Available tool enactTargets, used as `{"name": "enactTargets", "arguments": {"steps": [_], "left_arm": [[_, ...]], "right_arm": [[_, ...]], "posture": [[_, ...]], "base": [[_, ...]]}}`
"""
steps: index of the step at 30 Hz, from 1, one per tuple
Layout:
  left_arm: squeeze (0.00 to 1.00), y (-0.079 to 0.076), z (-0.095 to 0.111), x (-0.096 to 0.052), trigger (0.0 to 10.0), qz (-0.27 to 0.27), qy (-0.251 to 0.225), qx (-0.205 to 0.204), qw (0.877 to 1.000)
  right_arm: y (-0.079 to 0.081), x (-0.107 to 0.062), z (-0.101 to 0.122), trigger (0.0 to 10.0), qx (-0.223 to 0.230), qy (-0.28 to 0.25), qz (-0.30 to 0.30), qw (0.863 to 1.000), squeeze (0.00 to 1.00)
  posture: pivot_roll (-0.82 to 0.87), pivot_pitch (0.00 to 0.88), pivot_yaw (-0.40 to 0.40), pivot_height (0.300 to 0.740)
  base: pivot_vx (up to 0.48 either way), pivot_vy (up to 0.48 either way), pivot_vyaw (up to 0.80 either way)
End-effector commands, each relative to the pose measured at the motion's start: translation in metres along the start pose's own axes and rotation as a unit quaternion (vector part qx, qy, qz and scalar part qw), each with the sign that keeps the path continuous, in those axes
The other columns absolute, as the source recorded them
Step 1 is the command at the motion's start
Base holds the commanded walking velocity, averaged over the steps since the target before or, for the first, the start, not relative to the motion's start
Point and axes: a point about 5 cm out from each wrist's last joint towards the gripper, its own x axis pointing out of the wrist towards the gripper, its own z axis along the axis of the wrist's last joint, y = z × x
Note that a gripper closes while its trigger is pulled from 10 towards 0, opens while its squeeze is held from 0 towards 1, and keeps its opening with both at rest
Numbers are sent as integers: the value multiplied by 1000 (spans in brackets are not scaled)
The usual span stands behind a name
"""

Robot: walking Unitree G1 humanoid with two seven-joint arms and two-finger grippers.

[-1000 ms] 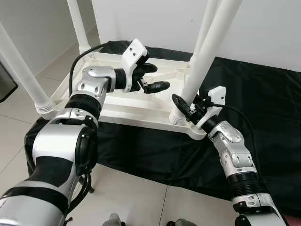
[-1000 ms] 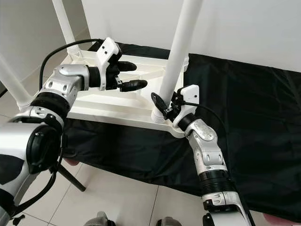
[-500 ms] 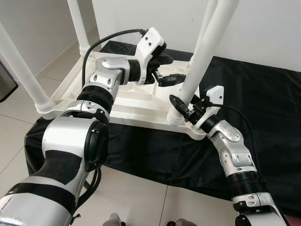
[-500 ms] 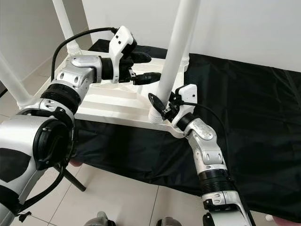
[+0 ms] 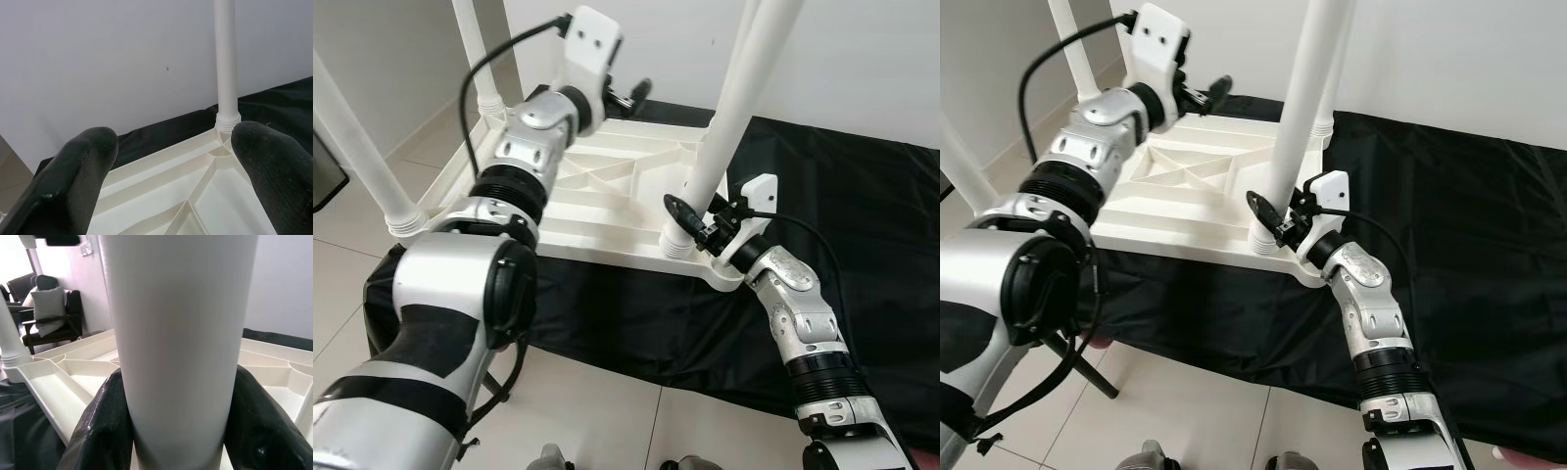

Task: Building children table

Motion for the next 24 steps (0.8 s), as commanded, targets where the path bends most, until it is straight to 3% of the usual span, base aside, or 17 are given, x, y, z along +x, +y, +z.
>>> {"name": "enactTargets", "arguments": {"steps": [1,7,13,17,24], "left_arm": [[0,1,-13,-2,10000,31,20,-8,999],[0,-6,-27,-4,10000,32,24,-29,999],[0,-16,-58,-13,10000,18,38,-82,996],[0,-19,-67,-18,10000,19,38,-112,993],[0,-24,-81,-27,10000,31,28,-121,992]], "right_arm": [[-4,1,3,10000,3,-6,-11,1000,0],[-13,3,6,10000,2,-17,-43,999,0],[-18,6,10,10000,10,-27,-71,997,0],[-18,7,11,10000,14,-29,-74,997,0],[-18,10,12,10000,28,-31,-85,995,0]], "posture": [[-125,0,16,740],[-118,0,13,740],[-102,0,6,740],[-93,0,2,740],[-87,0,-4,740]], "base": [[0,0,0],[0,0,0],[0,0,0],[0,0,0],[0,0,0]]}}
